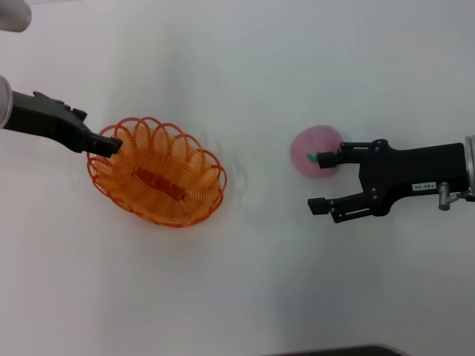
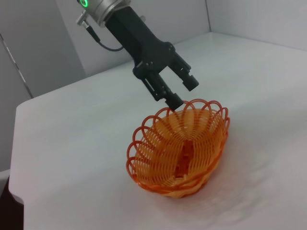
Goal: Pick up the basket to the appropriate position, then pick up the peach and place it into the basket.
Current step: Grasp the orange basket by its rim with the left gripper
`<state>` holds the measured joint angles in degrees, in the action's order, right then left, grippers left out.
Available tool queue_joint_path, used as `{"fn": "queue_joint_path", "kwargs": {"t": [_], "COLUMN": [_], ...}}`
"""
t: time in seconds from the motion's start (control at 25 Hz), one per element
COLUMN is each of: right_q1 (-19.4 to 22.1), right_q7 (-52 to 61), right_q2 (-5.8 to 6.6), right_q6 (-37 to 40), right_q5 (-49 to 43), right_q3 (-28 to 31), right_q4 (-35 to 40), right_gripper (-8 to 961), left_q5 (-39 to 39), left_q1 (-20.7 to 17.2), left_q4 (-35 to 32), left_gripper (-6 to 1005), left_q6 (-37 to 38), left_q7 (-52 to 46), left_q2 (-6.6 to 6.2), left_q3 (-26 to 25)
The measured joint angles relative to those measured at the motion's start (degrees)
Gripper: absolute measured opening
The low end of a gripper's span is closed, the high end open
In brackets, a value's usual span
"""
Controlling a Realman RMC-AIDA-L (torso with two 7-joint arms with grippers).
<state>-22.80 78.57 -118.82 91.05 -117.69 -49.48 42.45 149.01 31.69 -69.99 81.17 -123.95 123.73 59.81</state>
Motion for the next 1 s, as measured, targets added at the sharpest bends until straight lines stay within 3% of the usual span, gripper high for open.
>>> {"fn": "queue_joint_path", "kwargs": {"t": [1.0], "right_q1": [-0.5], "right_q7": [0.2], "right_q2": [-0.29], "right_q6": [-0.5], "right_q5": [0.0], "right_q3": [0.0], "right_q4": [0.0], "right_gripper": [924], "left_q5": [5.6], "left_q1": [4.0], "left_q4": [8.3], "left_gripper": [843], "left_q6": [-5.7], "left_q7": [-0.5], "left_q2": [0.21], "left_q3": [4.6]}}
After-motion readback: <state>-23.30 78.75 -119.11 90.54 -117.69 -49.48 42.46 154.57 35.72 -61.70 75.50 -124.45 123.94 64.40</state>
